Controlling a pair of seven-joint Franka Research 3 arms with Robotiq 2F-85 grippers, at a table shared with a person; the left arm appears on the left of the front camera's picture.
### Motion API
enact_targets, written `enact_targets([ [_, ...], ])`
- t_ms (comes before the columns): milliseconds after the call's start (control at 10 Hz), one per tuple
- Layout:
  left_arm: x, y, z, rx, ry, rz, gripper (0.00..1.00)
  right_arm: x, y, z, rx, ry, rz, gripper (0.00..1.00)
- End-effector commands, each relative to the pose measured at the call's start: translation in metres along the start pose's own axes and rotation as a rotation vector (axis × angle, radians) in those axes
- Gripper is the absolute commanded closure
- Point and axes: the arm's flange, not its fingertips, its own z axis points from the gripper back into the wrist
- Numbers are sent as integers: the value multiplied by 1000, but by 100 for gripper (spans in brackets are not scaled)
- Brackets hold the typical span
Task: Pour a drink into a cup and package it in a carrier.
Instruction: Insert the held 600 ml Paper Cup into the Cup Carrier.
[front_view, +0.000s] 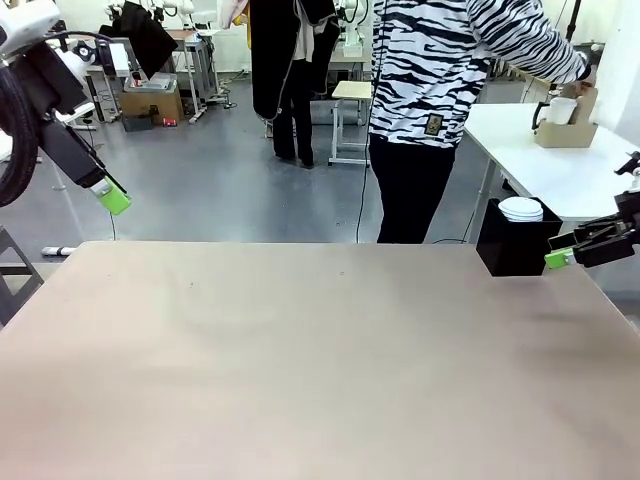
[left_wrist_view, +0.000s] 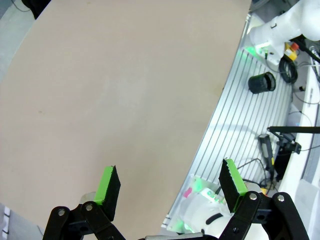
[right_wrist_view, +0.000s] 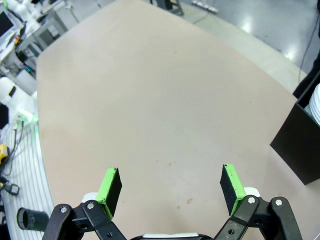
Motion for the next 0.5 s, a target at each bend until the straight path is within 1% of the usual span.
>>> enact_targets([
  [0,2,-1,3,-3,-3,14,2,1,-4,2,12,-5,8,0],
  [400,2,-1,3,-3,-3,14,2,1,-4,2,12,-5,8,0],
])
